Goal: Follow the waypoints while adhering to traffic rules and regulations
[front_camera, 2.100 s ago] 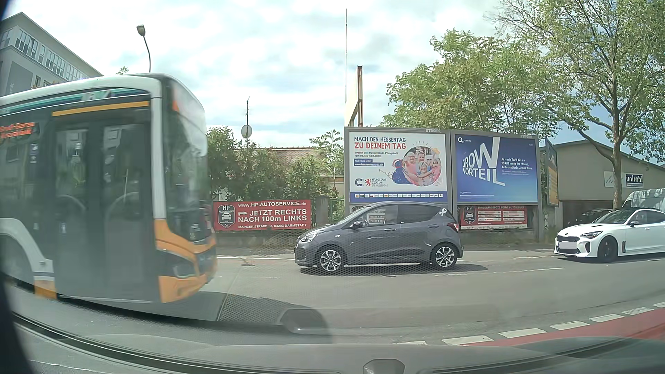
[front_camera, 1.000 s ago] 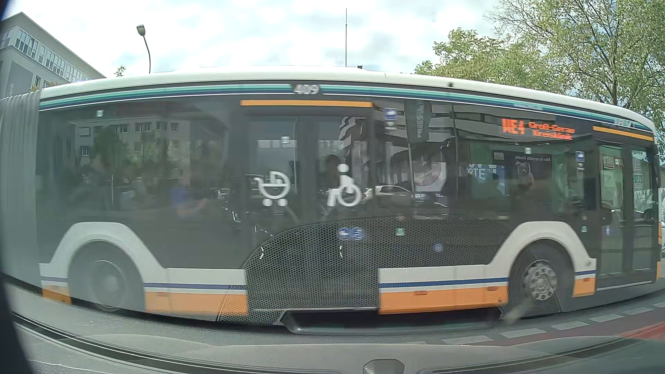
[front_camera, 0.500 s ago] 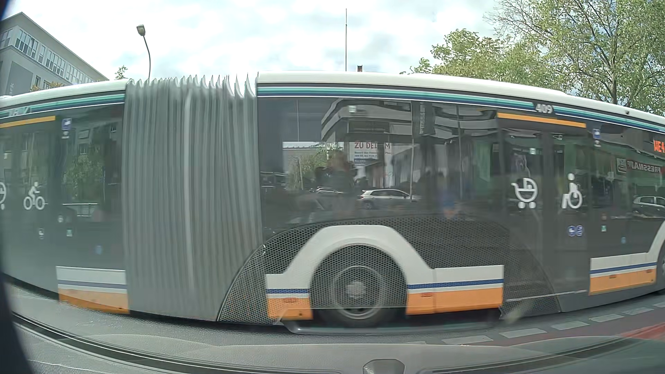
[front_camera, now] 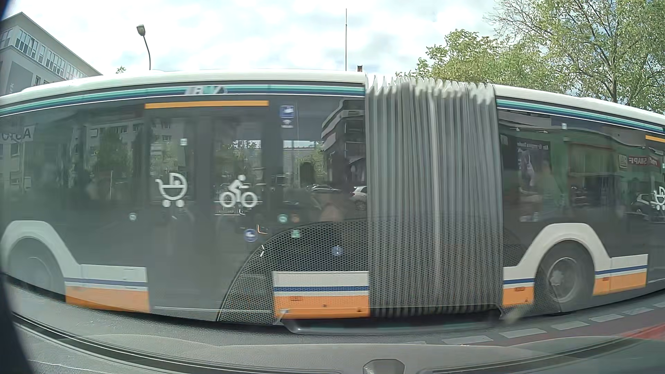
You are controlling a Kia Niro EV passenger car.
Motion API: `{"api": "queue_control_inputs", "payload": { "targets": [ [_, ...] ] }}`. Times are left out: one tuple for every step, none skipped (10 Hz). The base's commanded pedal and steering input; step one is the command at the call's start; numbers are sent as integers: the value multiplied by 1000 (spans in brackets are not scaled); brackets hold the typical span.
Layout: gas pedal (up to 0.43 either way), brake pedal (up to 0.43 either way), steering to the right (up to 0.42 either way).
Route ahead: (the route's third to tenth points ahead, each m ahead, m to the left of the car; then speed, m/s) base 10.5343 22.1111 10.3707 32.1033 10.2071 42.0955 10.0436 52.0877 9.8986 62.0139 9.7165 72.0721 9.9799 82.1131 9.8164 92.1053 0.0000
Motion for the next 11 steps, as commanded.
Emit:
{"api": "queue_control_inputs", "payload": {
  "targets": [
    [0, 171, -210],
    [0, 171, -210],
    [0, 171, -211],
    [0, 171, -210],
    [0, 171, -210],
    [0, 171, -210],
    [0, 171, -211],
    [0, 171, -210],
    [0, 171, -210],
    [0, 171, -210],
    [0, 171, -210]
  ]
}}
